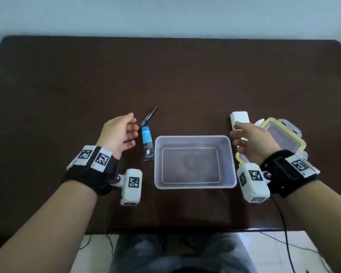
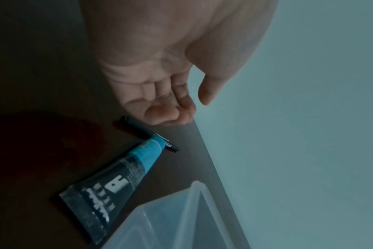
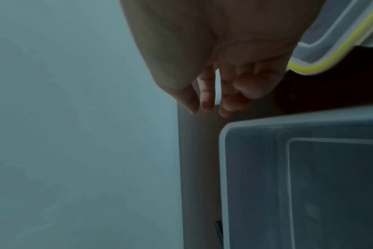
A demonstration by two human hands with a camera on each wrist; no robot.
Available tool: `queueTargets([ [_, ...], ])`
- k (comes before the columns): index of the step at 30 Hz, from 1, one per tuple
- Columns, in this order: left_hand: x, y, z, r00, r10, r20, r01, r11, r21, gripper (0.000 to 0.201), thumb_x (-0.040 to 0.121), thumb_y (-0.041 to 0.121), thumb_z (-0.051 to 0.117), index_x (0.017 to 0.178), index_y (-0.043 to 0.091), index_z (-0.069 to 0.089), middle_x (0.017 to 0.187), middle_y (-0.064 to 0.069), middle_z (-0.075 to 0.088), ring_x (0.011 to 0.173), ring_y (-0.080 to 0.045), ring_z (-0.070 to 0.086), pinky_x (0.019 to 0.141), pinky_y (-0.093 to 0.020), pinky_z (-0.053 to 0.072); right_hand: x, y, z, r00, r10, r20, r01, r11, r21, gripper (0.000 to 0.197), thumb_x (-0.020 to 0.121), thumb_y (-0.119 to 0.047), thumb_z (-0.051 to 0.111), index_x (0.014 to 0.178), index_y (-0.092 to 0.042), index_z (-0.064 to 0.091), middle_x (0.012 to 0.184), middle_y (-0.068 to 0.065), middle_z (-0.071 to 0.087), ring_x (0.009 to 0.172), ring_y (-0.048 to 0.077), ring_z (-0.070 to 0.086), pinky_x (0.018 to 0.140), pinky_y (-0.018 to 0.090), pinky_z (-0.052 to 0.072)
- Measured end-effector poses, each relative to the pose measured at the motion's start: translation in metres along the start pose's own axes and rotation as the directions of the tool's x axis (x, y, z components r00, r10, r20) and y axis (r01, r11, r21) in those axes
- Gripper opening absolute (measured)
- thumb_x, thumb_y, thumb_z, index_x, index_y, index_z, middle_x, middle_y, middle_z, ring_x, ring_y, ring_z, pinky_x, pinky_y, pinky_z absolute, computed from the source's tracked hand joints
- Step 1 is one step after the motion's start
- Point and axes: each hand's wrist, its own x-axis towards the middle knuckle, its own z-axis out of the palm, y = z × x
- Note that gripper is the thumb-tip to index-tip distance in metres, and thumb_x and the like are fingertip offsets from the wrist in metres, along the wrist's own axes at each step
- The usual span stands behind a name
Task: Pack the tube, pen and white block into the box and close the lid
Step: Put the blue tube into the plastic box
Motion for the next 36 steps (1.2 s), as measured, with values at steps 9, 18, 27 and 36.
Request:
queueTargets([
  [9, 0.019, -0.056, -0.021, 0.981, 0.169, 0.092, -0.188, 0.942, 0.279, 0.022, 0.092, 0.038, 0.065, 0.083, 0.018, 0.069, 0.069, 0.000, 0.060, 0.062, -0.015, 0.058, 0.045, -0.024, 0.045, -0.002, 0.051, -0.007, 0.969, -0.209, 0.135, 0.192, 0.973, 0.127, 0.016, 0.095, -0.020, 0.062, 0.105, -0.008, 0.064, 0.074, 0.000, 0.055, 0.049, 0.012, 0.035, 0.037, 0.019, 0.023],
  [18, 0.024, -0.074, -0.007, 0.957, 0.278, 0.080, -0.286, 0.949, 0.133, 0.012, 0.089, 0.028, 0.071, 0.085, 0.018, 0.066, 0.074, 0.000, 0.059, 0.059, -0.012, 0.057, 0.042, -0.022, 0.049, 0.002, 0.076, -0.008, 0.930, -0.336, 0.149, 0.325, 0.941, 0.094, 0.038, 0.089, -0.027, 0.070, 0.125, -0.016, 0.069, 0.076, -0.001, 0.060, 0.062, 0.019, 0.041, 0.047, 0.024, 0.031],
  [27, 0.005, -0.091, 0.001, 0.940, 0.341, -0.012, -0.326, 0.907, 0.267, 0.030, 0.079, 0.027, 0.081, 0.102, 0.016, 0.065, 0.089, -0.006, 0.071, 0.067, -0.013, 0.065, 0.049, -0.027, 0.053, -0.015, 0.087, -0.003, 0.900, -0.409, 0.152, 0.390, 0.910, 0.140, 0.036, 0.088, -0.033, 0.070, 0.116, -0.011, 0.072, 0.093, 0.002, 0.074, 0.074, 0.015, 0.070, 0.068, 0.027, 0.053],
  [36, -0.012, -0.091, 0.010, 0.891, 0.452, -0.039, -0.334, 0.712, 0.618, 0.042, 0.075, 0.031, 0.080, 0.111, 0.018, 0.064, 0.098, -0.008, 0.073, 0.076, -0.024, 0.074, 0.072, -0.040, 0.064, -0.015, 0.097, -0.008, 0.858, -0.493, 0.145, 0.504, 0.862, -0.054, 0.028, 0.089, -0.040, 0.068, 0.107, -0.018, 0.074, 0.086, -0.009, 0.074, 0.072, 0.007, 0.065, 0.072, 0.027, 0.049],
])
